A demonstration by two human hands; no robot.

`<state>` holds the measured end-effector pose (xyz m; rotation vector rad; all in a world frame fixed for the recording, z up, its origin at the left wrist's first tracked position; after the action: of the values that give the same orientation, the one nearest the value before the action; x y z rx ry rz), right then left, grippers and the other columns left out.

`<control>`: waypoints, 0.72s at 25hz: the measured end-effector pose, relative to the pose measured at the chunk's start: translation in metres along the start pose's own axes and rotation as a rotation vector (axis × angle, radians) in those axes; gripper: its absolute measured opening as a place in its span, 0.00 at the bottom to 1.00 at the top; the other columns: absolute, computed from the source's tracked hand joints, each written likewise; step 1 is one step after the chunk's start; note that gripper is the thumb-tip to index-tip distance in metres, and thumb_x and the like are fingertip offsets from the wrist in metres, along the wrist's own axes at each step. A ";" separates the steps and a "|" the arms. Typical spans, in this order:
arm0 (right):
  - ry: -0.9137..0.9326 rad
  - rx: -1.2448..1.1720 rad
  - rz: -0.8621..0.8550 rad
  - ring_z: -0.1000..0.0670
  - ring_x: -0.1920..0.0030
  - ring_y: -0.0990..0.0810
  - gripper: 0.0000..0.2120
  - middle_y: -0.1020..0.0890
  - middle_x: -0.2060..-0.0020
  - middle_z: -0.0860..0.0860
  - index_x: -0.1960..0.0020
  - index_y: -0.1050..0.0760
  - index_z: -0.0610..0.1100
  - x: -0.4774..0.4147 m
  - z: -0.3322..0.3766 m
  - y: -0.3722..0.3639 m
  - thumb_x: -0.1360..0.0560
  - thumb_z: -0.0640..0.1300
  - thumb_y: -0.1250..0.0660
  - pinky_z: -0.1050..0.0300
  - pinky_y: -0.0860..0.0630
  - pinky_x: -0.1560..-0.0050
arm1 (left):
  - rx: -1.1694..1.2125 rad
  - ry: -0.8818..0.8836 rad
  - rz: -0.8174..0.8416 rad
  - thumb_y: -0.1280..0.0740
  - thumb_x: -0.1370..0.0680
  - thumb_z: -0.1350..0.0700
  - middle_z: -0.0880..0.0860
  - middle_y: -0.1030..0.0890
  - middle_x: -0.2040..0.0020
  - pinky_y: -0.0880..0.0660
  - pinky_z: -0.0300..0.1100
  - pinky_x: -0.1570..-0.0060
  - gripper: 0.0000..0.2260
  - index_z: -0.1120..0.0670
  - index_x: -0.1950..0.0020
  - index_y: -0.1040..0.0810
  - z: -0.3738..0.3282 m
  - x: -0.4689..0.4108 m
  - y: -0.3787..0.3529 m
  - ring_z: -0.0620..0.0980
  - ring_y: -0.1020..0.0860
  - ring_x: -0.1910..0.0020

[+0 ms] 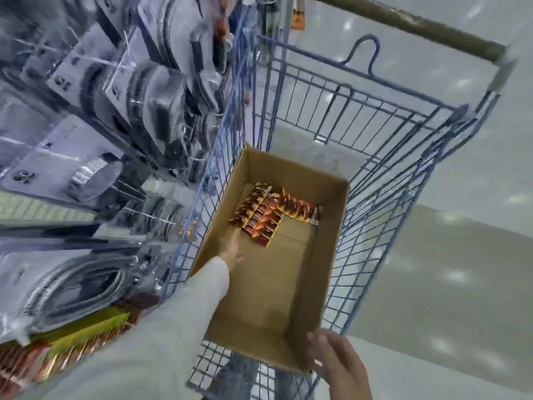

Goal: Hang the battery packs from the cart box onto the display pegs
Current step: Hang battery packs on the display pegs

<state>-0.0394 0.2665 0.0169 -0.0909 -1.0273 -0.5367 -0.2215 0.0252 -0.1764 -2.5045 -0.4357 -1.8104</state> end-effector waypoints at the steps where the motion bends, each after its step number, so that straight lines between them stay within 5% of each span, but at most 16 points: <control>1: -0.016 0.013 0.007 0.41 0.56 0.18 0.04 0.12 0.62 0.47 0.52 0.18 0.37 -0.007 -0.002 -0.004 0.21 0.34 0.32 0.52 0.23 0.55 | 0.013 0.016 -0.012 0.37 0.17 0.40 0.59 0.31 0.23 0.24 0.54 0.37 0.32 0.54 0.17 0.40 -0.003 -0.014 -0.007 0.61 0.27 0.29; 5: -0.094 0.052 0.025 0.44 0.53 0.16 0.05 0.12 0.58 0.49 0.51 0.18 0.40 -0.042 -0.013 -0.018 0.20 0.36 0.33 0.54 0.25 0.56 | 0.099 0.015 -0.096 0.34 0.19 0.39 0.52 0.22 0.33 0.27 0.56 0.30 0.26 0.53 0.27 0.27 -0.025 -0.093 -0.026 0.59 0.23 0.33; 9: -0.157 0.044 0.041 0.46 0.53 0.16 0.04 0.11 0.57 0.49 0.50 0.18 0.41 -0.064 -0.026 -0.031 0.21 0.37 0.32 0.56 0.25 0.54 | 0.143 0.005 -0.125 0.32 0.30 0.30 0.50 0.20 0.31 0.23 0.54 0.33 0.33 0.48 0.31 0.23 0.007 -0.207 -0.020 0.53 0.21 0.35; 14: -0.214 0.066 0.075 0.46 0.54 0.17 0.04 0.12 0.57 0.49 0.51 0.18 0.41 -0.076 -0.028 -0.042 0.21 0.36 0.31 0.56 0.25 0.52 | 0.382 0.061 -0.301 0.25 0.23 0.50 0.53 0.22 0.31 0.23 0.49 0.33 0.28 0.59 0.27 0.28 -0.005 -0.130 -0.020 0.55 0.22 0.34; 18: -0.191 0.136 0.079 0.46 0.54 0.16 0.04 0.12 0.58 0.49 0.50 0.18 0.43 -0.091 -0.012 -0.042 0.21 0.38 0.31 0.52 0.24 0.47 | 0.543 0.119 -0.247 0.27 0.22 0.58 0.58 0.19 0.36 0.19 0.43 0.57 0.21 0.60 0.31 0.26 0.002 -0.092 -0.017 0.54 0.18 0.46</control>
<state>-0.0861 0.2608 -0.0727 -0.0628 -1.2384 -0.3904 -0.2502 0.0224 -0.2655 -2.0313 -1.0989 -1.6109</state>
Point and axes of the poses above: each hand's wrist, its own x-axis away from the middle knuckle, its own y-axis out of the back of the hand, z = x × y, the point moved 10 cm from there along -x, towards the middle knuckle
